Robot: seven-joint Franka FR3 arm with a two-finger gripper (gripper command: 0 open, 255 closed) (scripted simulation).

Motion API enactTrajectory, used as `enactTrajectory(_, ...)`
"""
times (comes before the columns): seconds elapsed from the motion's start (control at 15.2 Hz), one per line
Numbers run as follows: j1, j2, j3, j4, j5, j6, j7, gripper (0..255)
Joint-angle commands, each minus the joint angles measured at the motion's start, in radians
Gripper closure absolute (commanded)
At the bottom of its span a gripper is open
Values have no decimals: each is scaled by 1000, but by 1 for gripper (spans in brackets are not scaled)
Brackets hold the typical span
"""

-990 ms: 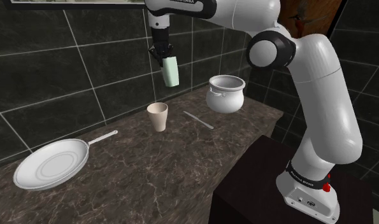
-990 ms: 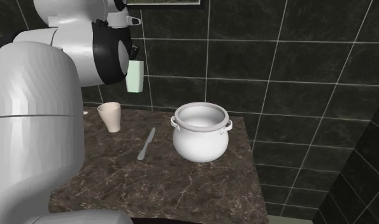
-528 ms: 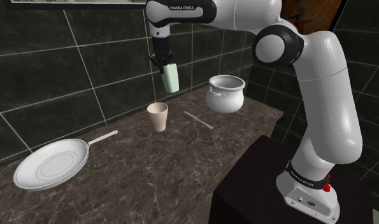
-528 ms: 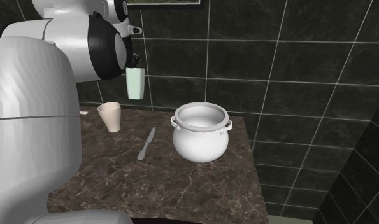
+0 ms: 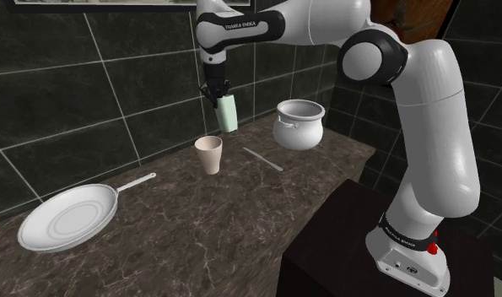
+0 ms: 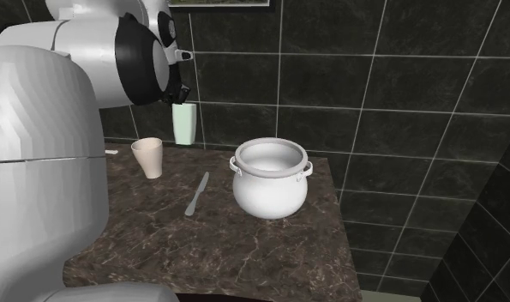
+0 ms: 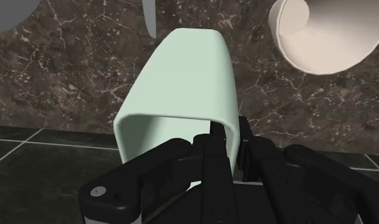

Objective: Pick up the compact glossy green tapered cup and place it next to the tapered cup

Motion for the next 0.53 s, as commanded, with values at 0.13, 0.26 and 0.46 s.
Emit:
enactTrajectory(0.13,1,-6,0,-62,-1,58,3,255)
enactTrajectory(0.26,1,-6,0,-90,-1,85,4,255)
enactTrajectory(0.46,1,-4,0,-127,-1,124,5,255)
